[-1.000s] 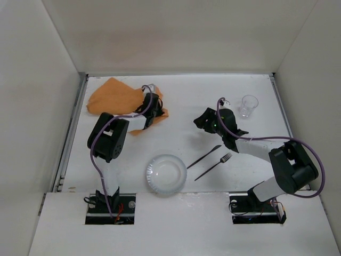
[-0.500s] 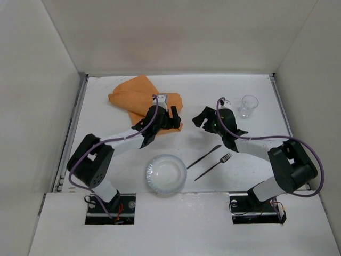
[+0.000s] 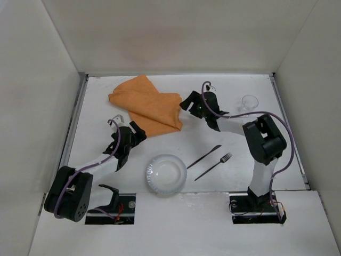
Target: Set the dinner table for one person
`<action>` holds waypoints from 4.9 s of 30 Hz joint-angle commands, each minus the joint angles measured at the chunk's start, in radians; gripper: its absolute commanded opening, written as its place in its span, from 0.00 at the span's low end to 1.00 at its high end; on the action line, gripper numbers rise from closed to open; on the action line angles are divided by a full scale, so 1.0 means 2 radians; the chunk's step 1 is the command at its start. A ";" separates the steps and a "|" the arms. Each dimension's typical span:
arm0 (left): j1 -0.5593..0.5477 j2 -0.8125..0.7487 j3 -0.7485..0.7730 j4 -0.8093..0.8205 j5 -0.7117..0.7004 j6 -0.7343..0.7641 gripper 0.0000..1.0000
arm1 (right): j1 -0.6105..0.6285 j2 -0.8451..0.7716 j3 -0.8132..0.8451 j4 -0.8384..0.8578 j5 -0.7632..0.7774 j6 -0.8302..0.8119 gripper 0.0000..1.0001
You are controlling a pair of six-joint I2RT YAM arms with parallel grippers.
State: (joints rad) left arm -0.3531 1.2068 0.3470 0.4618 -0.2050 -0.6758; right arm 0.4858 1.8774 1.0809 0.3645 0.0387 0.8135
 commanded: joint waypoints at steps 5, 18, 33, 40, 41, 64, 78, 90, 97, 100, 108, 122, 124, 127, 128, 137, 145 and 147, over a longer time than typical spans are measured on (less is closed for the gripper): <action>0.025 0.028 -0.009 0.057 0.024 -0.029 0.68 | 0.004 0.074 0.101 -0.021 -0.033 0.025 0.72; 0.027 0.140 0.017 0.097 0.031 -0.062 0.27 | 0.004 0.119 0.164 -0.033 -0.073 0.053 0.18; 0.043 0.169 0.010 0.122 0.022 -0.078 0.03 | -0.057 -0.238 -0.220 -0.004 0.139 0.049 0.07; 0.036 0.151 0.004 0.117 0.010 -0.079 0.03 | -0.015 -0.285 -0.295 -0.068 0.181 0.062 0.10; 0.036 0.146 0.001 0.117 0.007 -0.079 0.03 | -0.006 -0.291 -0.295 -0.077 0.186 0.058 0.10; 0.028 0.212 0.195 0.007 0.014 0.009 0.62 | -0.019 -0.229 -0.231 -0.004 0.104 0.001 0.22; 0.055 0.373 0.304 0.030 0.103 -0.033 0.04 | -0.023 -0.202 -0.203 0.030 0.103 0.010 0.15; 0.097 0.310 0.219 0.067 -0.015 -0.066 0.00 | -0.066 -0.204 -0.139 0.020 0.153 -0.012 0.09; 0.073 0.295 0.213 0.068 -0.058 -0.072 0.00 | 0.012 -0.268 -0.255 -0.077 0.273 0.013 0.11; 0.079 0.279 0.202 0.068 -0.072 -0.072 0.00 | 0.027 -0.261 -0.248 -0.099 0.268 0.017 0.15; 0.100 0.246 0.189 0.064 -0.082 -0.066 0.00 | 0.062 -0.297 -0.230 -0.149 0.232 -0.031 0.46; 0.094 0.273 0.185 0.086 -0.053 -0.077 0.00 | 0.057 -0.076 0.102 -0.158 -0.020 -0.261 0.81; 0.092 0.274 0.185 0.087 -0.052 -0.080 0.00 | 0.051 0.009 0.202 -0.213 -0.051 -0.285 0.85; 0.091 0.277 0.185 0.088 -0.047 -0.084 0.00 | 0.044 0.105 0.323 -0.284 -0.073 -0.307 0.88; 0.093 0.277 0.185 0.089 -0.044 -0.085 0.00 | 0.042 0.132 0.361 -0.306 -0.072 -0.315 0.88; 0.098 0.283 0.184 0.095 -0.032 -0.090 0.00 | 0.031 0.301 0.607 -0.456 -0.088 -0.317 0.86; 0.101 0.292 0.187 0.100 -0.032 -0.095 0.00 | 0.015 0.329 0.670 -0.520 -0.195 -0.278 0.77; 0.100 0.292 0.189 0.100 -0.032 -0.095 0.00 | 0.009 0.334 0.674 -0.527 -0.218 -0.269 0.62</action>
State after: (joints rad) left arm -0.1585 1.7889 0.7273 0.6132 -0.2684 -0.8547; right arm 0.5282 2.5298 2.3680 -0.6239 -0.2718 0.2306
